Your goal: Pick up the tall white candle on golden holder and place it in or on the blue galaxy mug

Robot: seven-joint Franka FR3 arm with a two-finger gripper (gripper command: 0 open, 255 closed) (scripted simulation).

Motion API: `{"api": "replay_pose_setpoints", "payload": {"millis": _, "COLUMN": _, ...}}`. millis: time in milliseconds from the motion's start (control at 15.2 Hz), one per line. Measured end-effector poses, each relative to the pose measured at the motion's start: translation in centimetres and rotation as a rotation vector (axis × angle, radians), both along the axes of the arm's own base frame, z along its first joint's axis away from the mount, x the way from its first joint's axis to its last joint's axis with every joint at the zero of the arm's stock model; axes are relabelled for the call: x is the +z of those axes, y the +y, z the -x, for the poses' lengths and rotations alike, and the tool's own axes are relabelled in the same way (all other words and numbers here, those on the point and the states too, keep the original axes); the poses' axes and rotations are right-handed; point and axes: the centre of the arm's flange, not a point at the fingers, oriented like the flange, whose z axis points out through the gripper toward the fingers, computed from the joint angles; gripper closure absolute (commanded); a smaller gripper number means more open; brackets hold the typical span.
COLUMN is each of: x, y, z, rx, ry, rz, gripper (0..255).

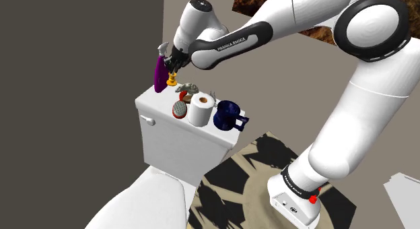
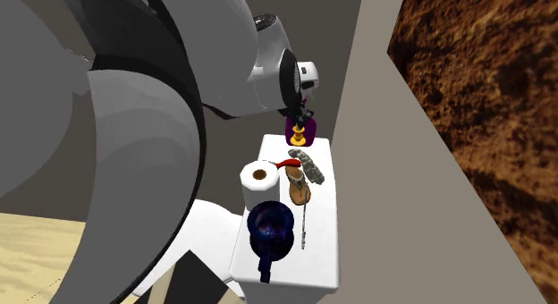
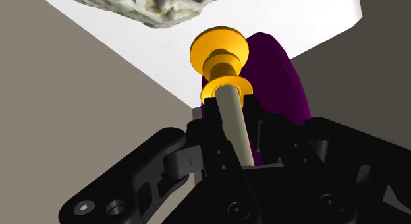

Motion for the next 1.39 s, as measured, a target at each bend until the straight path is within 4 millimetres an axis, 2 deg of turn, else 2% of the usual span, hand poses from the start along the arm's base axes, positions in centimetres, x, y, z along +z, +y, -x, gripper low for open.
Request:
{"api": "replay_pose_setpoints", "payload": {"millis": 1254, "x": 9.8, "y": 0.0, "z": 0.0, "rx": 0.000, "ry": 0.000, "rz": 0.000, "gripper": 255}}
{"api": "replay_pose_setpoints", "payload": {"millis": 1386, "x": 10.3, "y": -0.6, "z": 1.3, "rx": 0.001, "ry": 0.000, "rz": 0.000, "gripper": 255}}
